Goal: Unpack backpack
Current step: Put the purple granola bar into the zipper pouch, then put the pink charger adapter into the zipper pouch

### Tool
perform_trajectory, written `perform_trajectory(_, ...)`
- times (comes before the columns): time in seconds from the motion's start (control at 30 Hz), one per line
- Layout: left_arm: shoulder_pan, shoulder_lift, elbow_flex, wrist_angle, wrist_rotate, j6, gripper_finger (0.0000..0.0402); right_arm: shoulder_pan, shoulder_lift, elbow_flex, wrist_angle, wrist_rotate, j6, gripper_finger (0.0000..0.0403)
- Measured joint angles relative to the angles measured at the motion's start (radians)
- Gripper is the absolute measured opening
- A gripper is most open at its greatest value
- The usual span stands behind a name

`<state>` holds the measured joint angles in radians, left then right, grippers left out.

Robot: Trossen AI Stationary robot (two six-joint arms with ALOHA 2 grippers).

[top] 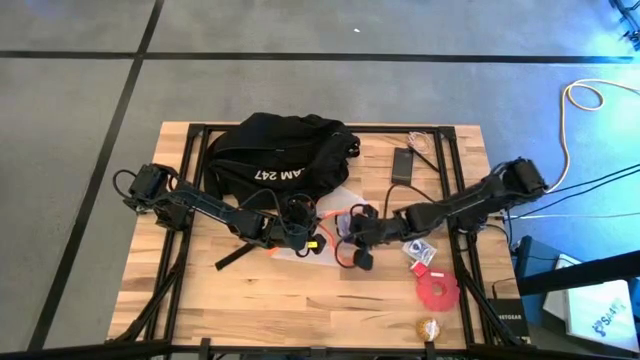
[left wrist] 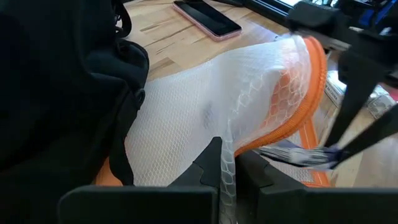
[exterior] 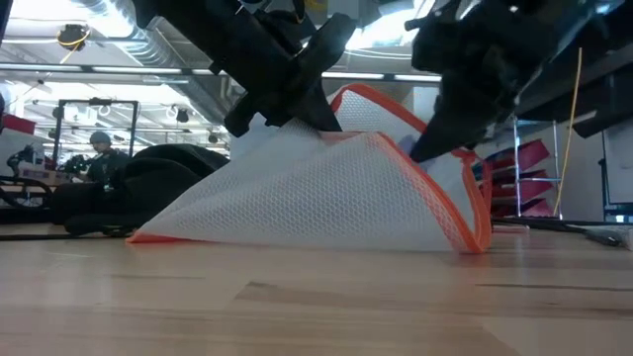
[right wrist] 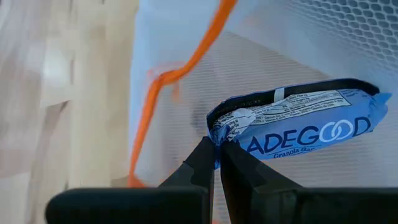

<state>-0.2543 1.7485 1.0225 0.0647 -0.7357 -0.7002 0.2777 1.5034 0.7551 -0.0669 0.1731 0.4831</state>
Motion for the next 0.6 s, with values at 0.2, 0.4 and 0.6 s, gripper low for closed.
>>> perform_trajectory(0.2,0.0,0.0,0.0,0.0,0.0,0.0,0.0,-0.003,0.008,0.0,-0.002,0.021,-0.037,0.0034)
perform_trajectory(0.4,0.0,0.0,0.0,0.0,0.0,0.0,0.0,-0.003,0.008,0.0,0.0,0.065,-0.019,0.0112)
perform_trajectory(0.6,0.0,0.0,0.0,0.0,0.0,0.0,0.0,0.003,0.008,0.019,0.022,0.005,-0.019,0.0176)
